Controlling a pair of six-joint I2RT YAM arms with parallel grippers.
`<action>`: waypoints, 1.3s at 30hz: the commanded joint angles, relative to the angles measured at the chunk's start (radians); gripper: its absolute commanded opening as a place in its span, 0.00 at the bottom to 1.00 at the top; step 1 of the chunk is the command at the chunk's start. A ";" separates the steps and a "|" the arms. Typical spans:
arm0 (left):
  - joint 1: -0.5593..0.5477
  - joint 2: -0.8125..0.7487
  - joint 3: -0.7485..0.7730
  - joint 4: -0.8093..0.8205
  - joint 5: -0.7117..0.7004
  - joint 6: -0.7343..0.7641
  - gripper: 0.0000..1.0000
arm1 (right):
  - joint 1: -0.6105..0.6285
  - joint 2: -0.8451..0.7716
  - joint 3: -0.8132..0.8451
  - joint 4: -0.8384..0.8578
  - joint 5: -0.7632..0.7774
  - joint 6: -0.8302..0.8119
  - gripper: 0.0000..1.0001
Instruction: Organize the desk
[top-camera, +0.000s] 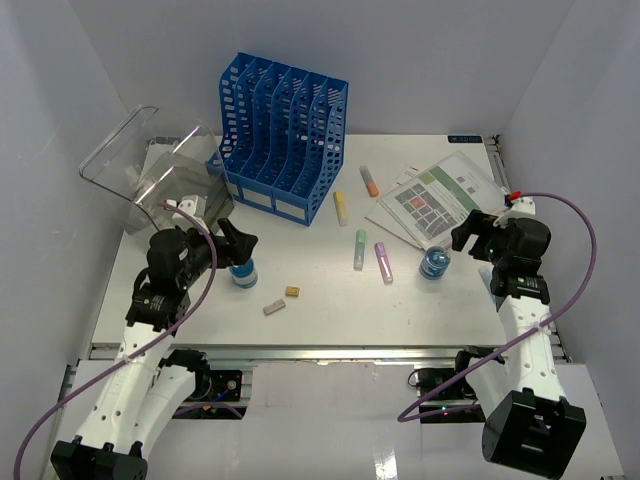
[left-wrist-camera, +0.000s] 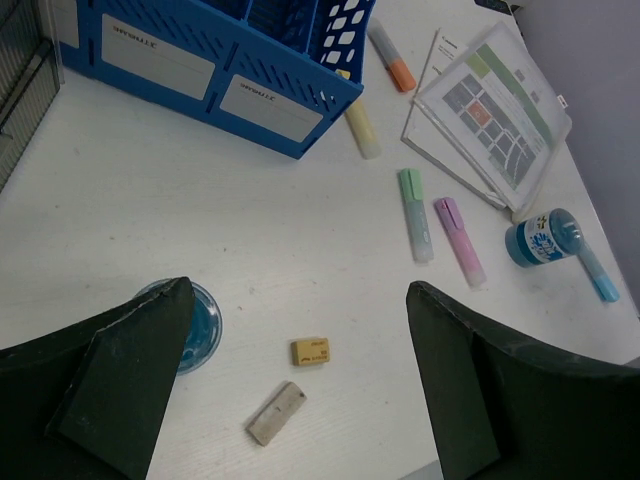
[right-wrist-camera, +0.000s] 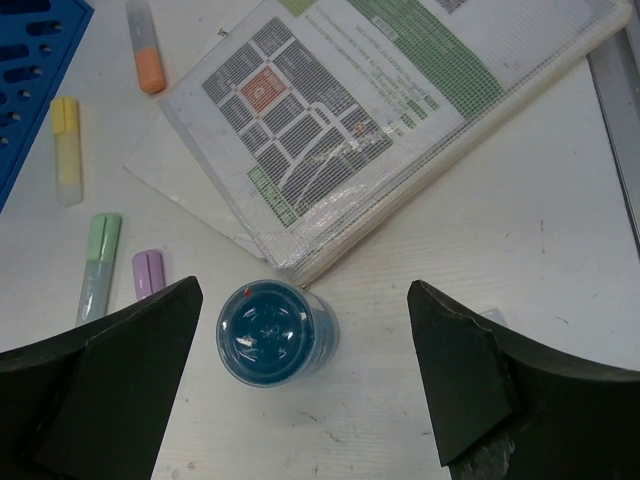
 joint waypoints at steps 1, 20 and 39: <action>-0.005 0.011 0.120 -0.097 0.000 -0.079 0.98 | -0.002 -0.011 0.041 0.032 -0.107 -0.072 0.90; -0.381 0.582 0.769 -0.555 -0.880 -0.260 0.72 | 0.122 0.218 0.162 -0.278 -0.806 -0.703 0.90; -0.390 0.791 0.660 -0.411 -1.283 -0.016 0.50 | 0.122 0.148 0.077 -0.196 -0.873 -0.674 0.90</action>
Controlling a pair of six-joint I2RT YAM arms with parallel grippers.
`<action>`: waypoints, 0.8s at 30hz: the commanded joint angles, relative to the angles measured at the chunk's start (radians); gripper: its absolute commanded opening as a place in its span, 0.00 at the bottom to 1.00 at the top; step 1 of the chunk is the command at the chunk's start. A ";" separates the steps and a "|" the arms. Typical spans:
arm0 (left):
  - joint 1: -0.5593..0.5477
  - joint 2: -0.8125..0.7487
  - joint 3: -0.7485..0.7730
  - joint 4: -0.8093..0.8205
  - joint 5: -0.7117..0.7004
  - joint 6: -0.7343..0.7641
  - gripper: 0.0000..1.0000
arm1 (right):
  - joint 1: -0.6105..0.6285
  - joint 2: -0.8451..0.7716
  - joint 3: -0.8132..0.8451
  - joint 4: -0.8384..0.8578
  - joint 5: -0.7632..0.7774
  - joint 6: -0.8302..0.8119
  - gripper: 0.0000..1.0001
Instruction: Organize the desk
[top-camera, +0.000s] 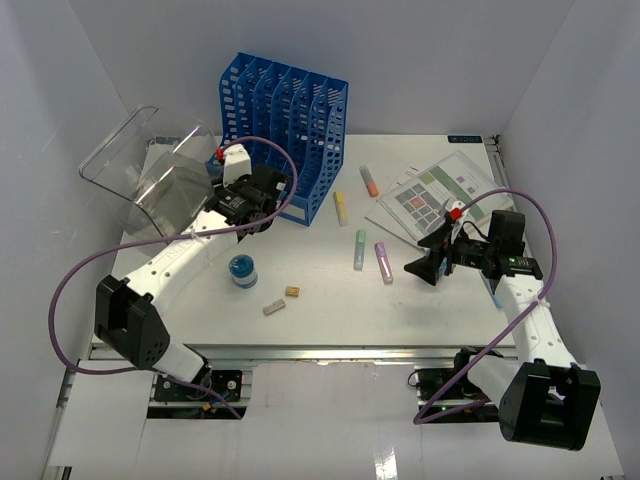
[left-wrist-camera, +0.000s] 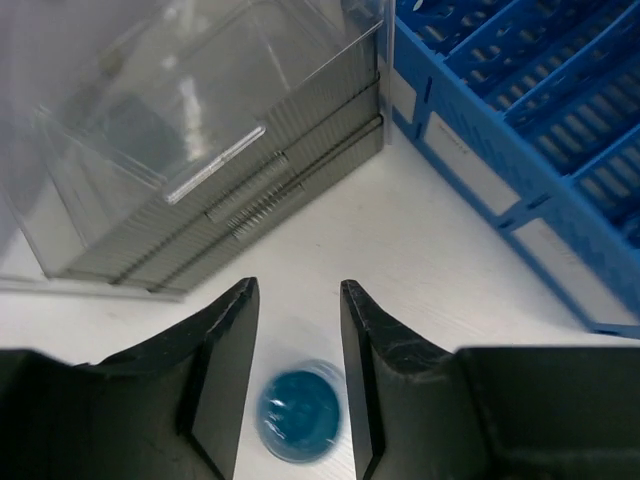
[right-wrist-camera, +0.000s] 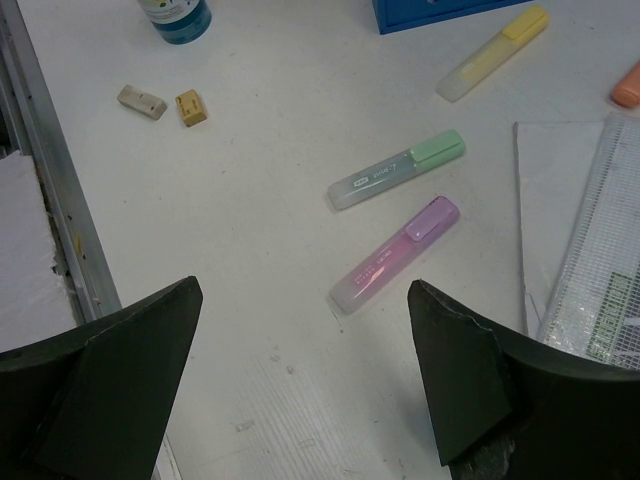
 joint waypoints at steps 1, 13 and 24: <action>-0.006 -0.012 -0.075 0.147 -0.089 0.365 0.50 | 0.001 -0.013 -0.010 0.041 -0.028 0.004 0.90; 0.006 -0.003 -0.322 0.642 -0.169 1.013 0.44 | 0.000 -0.009 -0.025 0.047 -0.001 -0.001 0.90; 0.091 0.053 -0.369 0.934 -0.160 1.246 0.42 | 0.000 0.001 -0.025 0.046 -0.013 0.001 0.90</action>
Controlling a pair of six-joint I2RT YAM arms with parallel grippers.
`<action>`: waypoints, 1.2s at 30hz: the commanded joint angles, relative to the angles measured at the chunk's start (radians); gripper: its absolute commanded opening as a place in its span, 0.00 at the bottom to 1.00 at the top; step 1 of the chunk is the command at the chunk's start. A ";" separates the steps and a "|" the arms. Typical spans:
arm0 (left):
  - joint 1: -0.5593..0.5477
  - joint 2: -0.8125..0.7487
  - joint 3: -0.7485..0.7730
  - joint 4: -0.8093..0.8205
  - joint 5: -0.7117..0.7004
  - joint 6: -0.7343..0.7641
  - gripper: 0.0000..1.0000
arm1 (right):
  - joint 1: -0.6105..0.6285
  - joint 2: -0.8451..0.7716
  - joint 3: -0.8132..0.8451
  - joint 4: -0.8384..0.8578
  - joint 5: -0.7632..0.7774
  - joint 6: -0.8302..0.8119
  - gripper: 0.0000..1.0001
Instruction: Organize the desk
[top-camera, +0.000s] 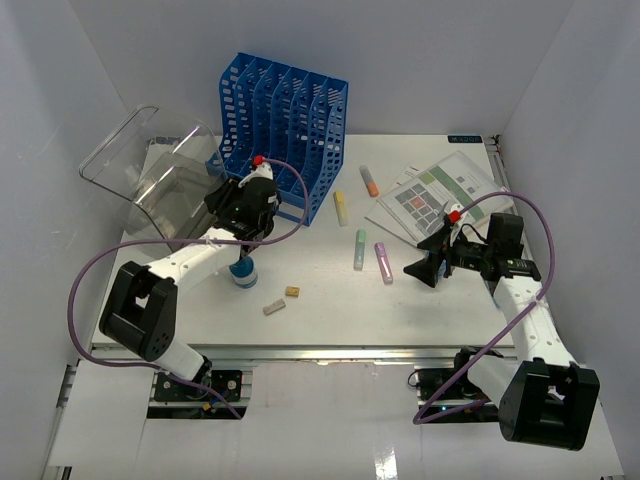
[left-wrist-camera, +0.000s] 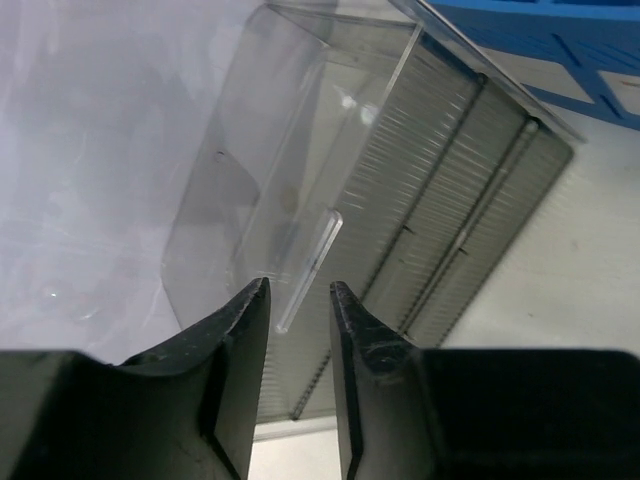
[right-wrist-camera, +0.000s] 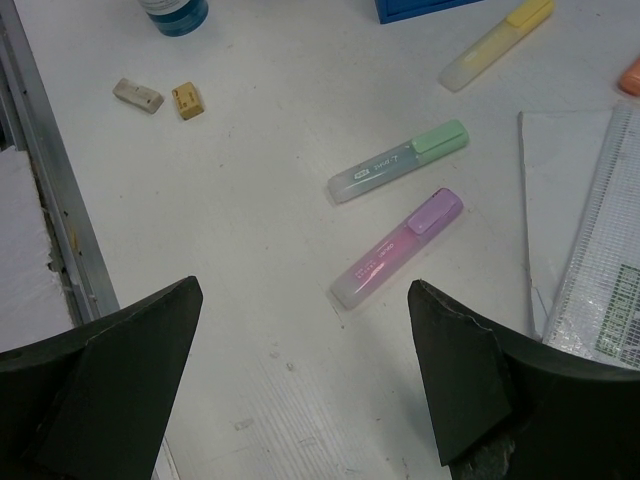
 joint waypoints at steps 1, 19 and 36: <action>0.025 0.012 -0.006 0.133 -0.019 0.089 0.42 | 0.000 0.003 0.005 0.023 -0.017 0.001 0.90; 0.078 0.077 -0.024 0.167 -0.018 0.078 0.43 | 0.001 -0.008 0.009 0.017 -0.024 0.002 0.90; 0.124 0.108 -0.043 0.176 -0.016 0.063 0.33 | 0.000 -0.043 0.009 0.008 -0.048 -0.001 0.90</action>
